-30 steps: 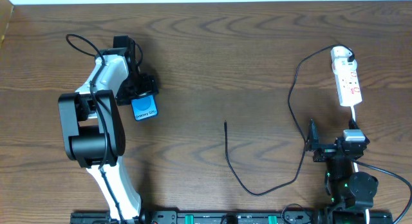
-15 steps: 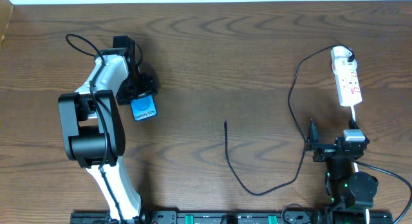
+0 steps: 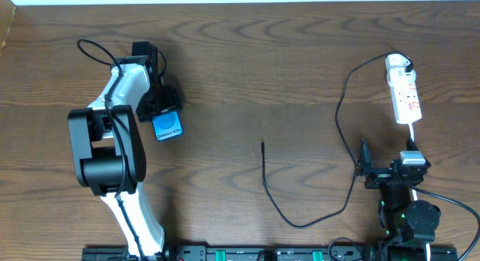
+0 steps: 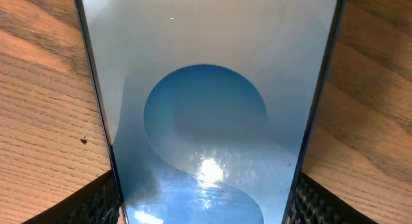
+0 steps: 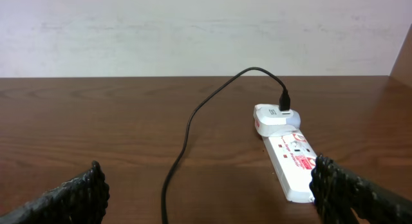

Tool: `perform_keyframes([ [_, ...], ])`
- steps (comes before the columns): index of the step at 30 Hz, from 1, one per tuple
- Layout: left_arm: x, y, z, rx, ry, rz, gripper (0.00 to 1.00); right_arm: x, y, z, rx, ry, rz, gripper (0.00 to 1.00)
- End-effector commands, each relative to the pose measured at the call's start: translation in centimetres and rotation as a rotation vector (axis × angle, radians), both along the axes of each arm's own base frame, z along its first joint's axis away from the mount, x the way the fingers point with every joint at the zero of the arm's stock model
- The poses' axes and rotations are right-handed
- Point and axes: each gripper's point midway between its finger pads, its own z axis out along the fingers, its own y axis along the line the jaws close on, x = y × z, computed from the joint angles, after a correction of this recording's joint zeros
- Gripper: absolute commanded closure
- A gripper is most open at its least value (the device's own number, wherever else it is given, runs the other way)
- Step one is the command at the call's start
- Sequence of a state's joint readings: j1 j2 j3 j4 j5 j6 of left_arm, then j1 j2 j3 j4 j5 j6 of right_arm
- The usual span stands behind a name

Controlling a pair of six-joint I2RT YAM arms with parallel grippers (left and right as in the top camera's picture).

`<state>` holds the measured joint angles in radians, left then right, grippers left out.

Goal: Plug charger to phone and switch on socket
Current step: 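Lift the phone with the left gripper and turn it upright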

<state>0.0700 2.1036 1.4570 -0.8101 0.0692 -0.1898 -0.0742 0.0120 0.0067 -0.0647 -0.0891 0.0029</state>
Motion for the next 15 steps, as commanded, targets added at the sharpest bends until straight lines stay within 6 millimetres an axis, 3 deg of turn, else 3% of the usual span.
perform_keyframes([
  [1,-3.1,-0.2,-4.08,-0.011,0.135,0.012,0.4,-0.03,0.03,-0.01,-0.012,-0.001,0.0,0.01],
  [5,-3.12,-0.2,-4.08,-0.012,0.135,0.012,0.57,-0.03,0.03,-0.01,-0.012,-0.001,0.0,0.01],
  [10,-3.13,-0.21,-4.06,-0.012,0.135,0.012,0.9,-0.03,0.03,-0.01,-0.012,-0.001,0.0,0.01],
  [15,-3.24,-0.21,-4.02,-0.012,0.14,0.012,0.92,-0.03,0.03,-0.01,-0.012,-0.001,0.0,0.01],
])
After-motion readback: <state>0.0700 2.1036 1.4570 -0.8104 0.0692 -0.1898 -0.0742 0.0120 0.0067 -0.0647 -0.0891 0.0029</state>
